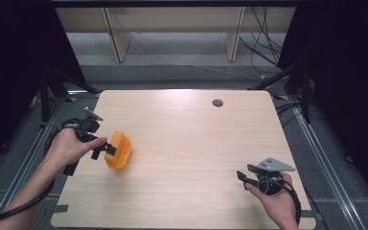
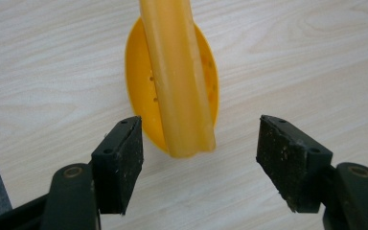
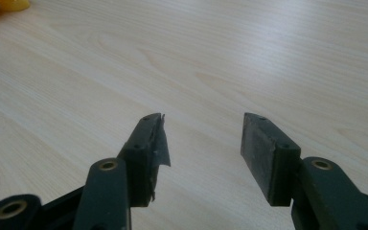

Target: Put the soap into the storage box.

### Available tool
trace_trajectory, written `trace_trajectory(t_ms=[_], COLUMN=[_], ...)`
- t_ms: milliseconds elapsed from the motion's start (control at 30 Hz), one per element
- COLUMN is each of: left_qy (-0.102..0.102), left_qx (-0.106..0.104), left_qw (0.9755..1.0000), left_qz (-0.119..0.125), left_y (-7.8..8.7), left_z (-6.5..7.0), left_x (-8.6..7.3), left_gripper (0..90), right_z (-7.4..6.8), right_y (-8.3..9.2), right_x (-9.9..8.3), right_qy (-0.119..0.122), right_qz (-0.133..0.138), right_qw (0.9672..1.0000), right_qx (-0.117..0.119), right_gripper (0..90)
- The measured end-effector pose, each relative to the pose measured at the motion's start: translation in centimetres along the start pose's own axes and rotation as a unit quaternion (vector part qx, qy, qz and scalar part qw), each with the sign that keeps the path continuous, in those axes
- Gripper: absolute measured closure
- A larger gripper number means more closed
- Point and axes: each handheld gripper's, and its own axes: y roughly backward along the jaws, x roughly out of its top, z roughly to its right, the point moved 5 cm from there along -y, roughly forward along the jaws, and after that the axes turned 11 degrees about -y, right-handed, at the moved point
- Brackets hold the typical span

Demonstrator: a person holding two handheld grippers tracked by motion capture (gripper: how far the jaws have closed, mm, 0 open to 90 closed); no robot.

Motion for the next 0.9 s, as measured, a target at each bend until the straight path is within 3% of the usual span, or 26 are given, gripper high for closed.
trace_trajectory(t_ms=[67,100,167,200,267,300,367,433,467,533,567,633,733,767,900], left_qy=[-0.009,-0.010,-0.002,-0.004,-0.005,-0.005,-0.005,-0.010,-0.008,-0.016,-0.025,-0.048,-0.069,-0.074,-0.085], left_qx=[-0.004,-0.007,-0.005,0.001,0.001,0.005,0.002,-0.001,-0.002,0.005,0.017,0.045,0.058,0.056,0.032], left_qw=[0.9999,0.9998,0.9998,0.9997,0.9993,0.9991,0.9980,0.9979,0.9975,0.9969,0.9964,0.9949,0.9936,0.9933,0.9925], left_qz=[0.012,0.014,0.019,0.024,0.036,0.043,0.064,0.064,0.070,0.077,0.079,0.076,0.069,0.069,0.082], left_y=[0.0,-0.1,-0.1,-0.2,-0.3,-0.3,-0.7,-0.8,-1.3,-1.8,-2.1,-2.7,-3.2,-3.4,-4.6], left_z=[0.4,0.5,0.5,0.5,0.4,0.5,0.6,0.7,0.8,0.8,0.8,0.6,0.5,0.6,1.0], left_x=[-0.8,-1.3,-2.1,-2.8,-3.9,-4.4,-5.5,-5.9,-6.8,-7.7,-8.1,-9.0,-10.0,-10.3,-11.2], left_gripper=[31.8,31.0,30.7,30.7,30.6,30.5,30.5,30.6,30.5,29.9,29.6,28.9,28.5,28.3,26.5], right_z=[0.0,-0.3,-0.3,0.1,0.1,-0.2,-0.2,-0.1,0.1,-0.3,0.1,-0.3,0.0,0.2,0.2], right_y=[0.1,0.1,0.1,0.1,0.1,0.1,0.1,0.1,0.1,0.1,0.1,0.2,0.2,0.1,0.1], right_x=[0.0,-0.2,-0.1,0.1,0.1,0.0,0.0,0.0,0.2,0.0,0.1,-0.1,0.0,0.1,0.1], right_qy=[-0.009,-0.025,-0.023,-0.003,-0.003,-0.020,-0.015,-0.014,0.000,-0.024,-0.001,-0.022,-0.015,-0.002,-0.006], right_qz=[-0.002,-0.005,-0.003,0.009,0.010,0.006,0.005,0.006,0.010,0.000,0.007,-0.005,0.005,0.009,0.004], right_qw=[1.0000,0.9997,0.9997,1.0000,0.9999,0.9998,0.9999,0.9999,0.9999,0.9997,1.0000,0.9997,0.9998,0.9999,1.0000], right_qx=[-0.002,0.002,0.002,0.000,-0.002,-0.003,-0.004,-0.003,-0.007,-0.002,-0.006,-0.002,-0.008,-0.007,-0.002], right_gripper=[50.0,50.0,50.0,50.0,49.9,49.9,49.8,49.8,49.8,49.7,49.7,49.6,49.7,49.6,49.7])
